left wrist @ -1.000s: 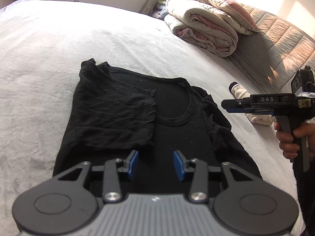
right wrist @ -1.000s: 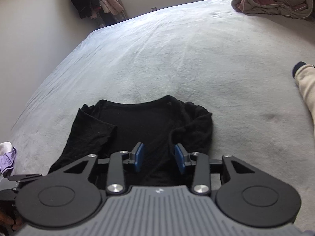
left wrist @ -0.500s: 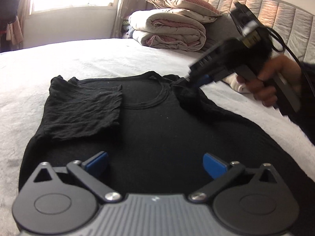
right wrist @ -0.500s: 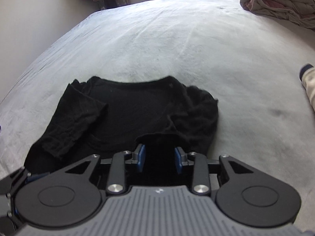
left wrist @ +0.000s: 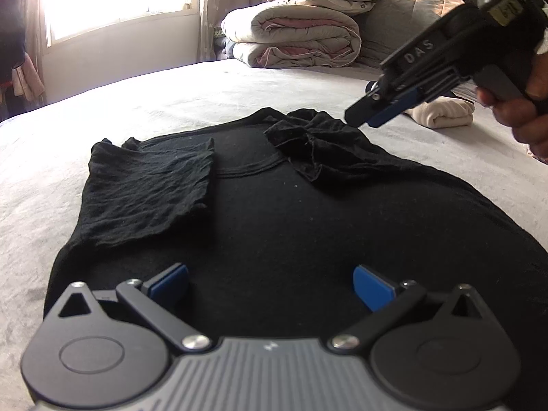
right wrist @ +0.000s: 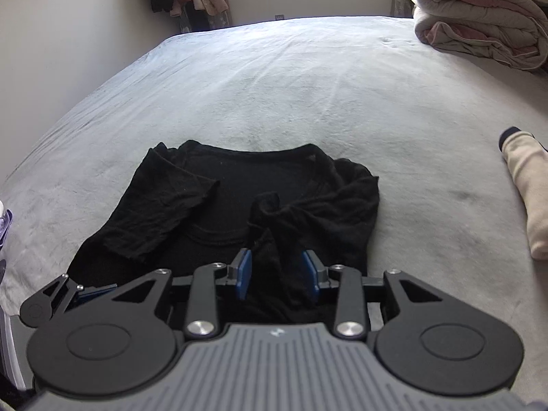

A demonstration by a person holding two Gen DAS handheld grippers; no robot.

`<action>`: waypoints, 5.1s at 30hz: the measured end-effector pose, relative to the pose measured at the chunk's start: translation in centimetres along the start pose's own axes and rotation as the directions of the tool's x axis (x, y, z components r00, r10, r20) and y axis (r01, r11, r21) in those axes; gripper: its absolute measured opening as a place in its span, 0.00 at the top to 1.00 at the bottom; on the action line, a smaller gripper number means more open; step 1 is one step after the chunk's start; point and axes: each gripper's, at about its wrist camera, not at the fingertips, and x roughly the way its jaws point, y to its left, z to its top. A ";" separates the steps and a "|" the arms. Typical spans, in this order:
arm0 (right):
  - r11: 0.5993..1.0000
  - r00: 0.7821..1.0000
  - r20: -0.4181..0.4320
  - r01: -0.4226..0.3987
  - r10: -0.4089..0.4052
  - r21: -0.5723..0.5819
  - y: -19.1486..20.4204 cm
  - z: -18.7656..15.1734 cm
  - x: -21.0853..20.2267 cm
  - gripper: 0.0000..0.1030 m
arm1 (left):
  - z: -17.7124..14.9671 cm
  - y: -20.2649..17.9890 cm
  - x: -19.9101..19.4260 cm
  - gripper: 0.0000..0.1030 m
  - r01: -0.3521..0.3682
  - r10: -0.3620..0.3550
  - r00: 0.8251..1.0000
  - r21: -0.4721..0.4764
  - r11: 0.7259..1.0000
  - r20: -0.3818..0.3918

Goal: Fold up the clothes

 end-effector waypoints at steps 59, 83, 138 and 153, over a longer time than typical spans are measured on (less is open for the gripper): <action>0.974 0.973 -0.073 0.222 -0.219 0.033 7.4 -17.3 -12.1 0.42 | 0.1 0.0 0.1 0.00 0.011 -0.011 1.000 0.001 1.000 0.001; 0.995 0.994 0.073 0.089 -0.086 -0.046 6.2 -5.1 4.3 0.37 | 0.1 -0.1 0.1 0.00 0.011 -0.011 1.000 0.002 1.000 0.001; 0.994 0.992 0.066 0.106 -0.103 -0.040 6.5 -9.2 0.3 0.23 | 0.1 -0.1 0.2 0.00 0.012 -0.012 1.000 0.003 1.000 0.001; 0.992 0.991 0.064 0.116 -0.114 -0.043 6.6 -9.2 0.1 0.23 | 0.1 -0.1 0.2 0.00 0.014 -0.014 1.000 0.004 1.000 0.001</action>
